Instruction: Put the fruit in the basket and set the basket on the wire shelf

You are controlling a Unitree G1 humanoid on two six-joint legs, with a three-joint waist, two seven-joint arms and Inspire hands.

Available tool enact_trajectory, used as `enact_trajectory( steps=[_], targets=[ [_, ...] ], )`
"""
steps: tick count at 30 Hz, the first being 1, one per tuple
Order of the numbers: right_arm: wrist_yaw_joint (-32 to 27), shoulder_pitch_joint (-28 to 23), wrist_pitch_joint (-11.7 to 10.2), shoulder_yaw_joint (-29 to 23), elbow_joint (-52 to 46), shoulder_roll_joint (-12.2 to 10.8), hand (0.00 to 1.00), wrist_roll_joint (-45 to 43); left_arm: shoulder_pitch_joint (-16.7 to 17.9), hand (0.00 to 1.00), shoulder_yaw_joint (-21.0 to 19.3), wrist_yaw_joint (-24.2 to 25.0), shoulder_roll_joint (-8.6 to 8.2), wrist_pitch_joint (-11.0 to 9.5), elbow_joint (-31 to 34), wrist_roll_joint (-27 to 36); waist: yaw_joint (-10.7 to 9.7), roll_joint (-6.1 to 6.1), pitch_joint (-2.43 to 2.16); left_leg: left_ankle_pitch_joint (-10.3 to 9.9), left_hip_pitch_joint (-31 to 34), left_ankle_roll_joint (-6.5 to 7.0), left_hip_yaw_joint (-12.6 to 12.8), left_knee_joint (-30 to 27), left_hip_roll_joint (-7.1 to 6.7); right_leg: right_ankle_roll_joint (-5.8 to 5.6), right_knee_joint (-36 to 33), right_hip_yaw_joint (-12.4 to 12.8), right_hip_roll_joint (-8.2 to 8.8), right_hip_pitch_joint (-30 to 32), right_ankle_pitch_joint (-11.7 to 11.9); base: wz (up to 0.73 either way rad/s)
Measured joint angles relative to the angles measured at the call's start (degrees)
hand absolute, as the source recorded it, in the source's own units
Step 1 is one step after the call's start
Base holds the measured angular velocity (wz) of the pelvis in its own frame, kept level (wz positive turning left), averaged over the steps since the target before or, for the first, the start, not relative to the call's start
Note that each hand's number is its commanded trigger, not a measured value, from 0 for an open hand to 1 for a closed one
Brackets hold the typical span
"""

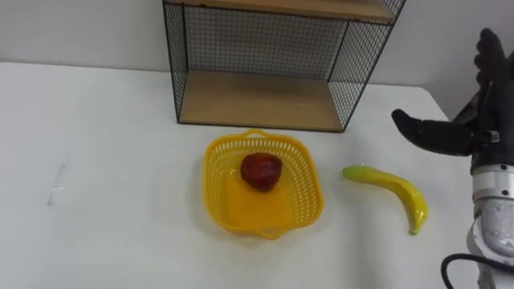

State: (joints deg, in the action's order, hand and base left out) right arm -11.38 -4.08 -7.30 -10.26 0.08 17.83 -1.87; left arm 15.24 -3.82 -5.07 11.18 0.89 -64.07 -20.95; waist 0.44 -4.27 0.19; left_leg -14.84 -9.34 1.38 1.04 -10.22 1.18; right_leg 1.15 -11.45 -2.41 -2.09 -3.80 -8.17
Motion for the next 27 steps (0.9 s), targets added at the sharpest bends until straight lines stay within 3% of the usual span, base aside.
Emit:
enact_trajectory(
  steps=[5, 8, 15, 22, 27],
  targets=[
    [3.27, 0.08, 2.13, -0.01, 4.37, 2.26, 0.0, -0.15, 0.08, 0.0, -0.77, 2.07, 0.58, 1.12, 0.71, -0.09, -0.17, 0.06, -0.03, 0.0, 0.13, 0.0, -0.07, 0.31, 0.03, 0.01, 0.86, -0.06, -0.02, -0.08, 0.03, 0.0],
    [5.34, 0.08, 4.48, 0.04, 6.89, 2.36, 0.0, -0.9, 0.56, 0.0, -0.97, 2.29, 0.71, 2.69, 2.29, -0.03, -0.22, 0.28, -0.08, 0.0, 0.05, 0.0, -0.09, 0.22, 0.1, 0.01, 0.9, -0.28, -0.03, -0.05, 0.03, 0.0],
    [10.45, 0.13, 7.45, 0.15, 13.68, 2.37, 0.0, -3.78, 1.06, 0.0, -1.16, 3.11, 1.05, 4.48, 4.72, -0.07, -0.04, 0.5, -0.22, 0.01, 0.1, 0.0, -0.14, 0.11, 0.17, 0.0, 0.9, -0.84, 0.07, -0.05, 0.02, 0.0],
    [13.1, 0.99, 8.22, 0.14, 18.79, 2.68, 0.0, -5.14, 0.82, 0.0, -1.79, 3.39, 1.14, 5.02, 5.03, -0.08, -0.03, -0.14, -0.26, 0.0, 0.14, 0.0, -0.23, -0.28, 0.11, 0.04, 0.73, -0.9, 0.15, -0.13, 0.0, 0.0],
    [15.88, 4.38, 8.35, 0.08, 25.05, 3.33, 0.0, -5.43, 0.69, 0.0, -3.01, 3.41, 1.34, 4.97, 5.21, -0.05, -0.1, -0.66, -0.07, 0.01, 0.15, -0.01, -0.25, -0.28, 0.09, 0.07, 0.76, -0.82, 0.09, -0.2, 0.03, 0.0]
  ],
)
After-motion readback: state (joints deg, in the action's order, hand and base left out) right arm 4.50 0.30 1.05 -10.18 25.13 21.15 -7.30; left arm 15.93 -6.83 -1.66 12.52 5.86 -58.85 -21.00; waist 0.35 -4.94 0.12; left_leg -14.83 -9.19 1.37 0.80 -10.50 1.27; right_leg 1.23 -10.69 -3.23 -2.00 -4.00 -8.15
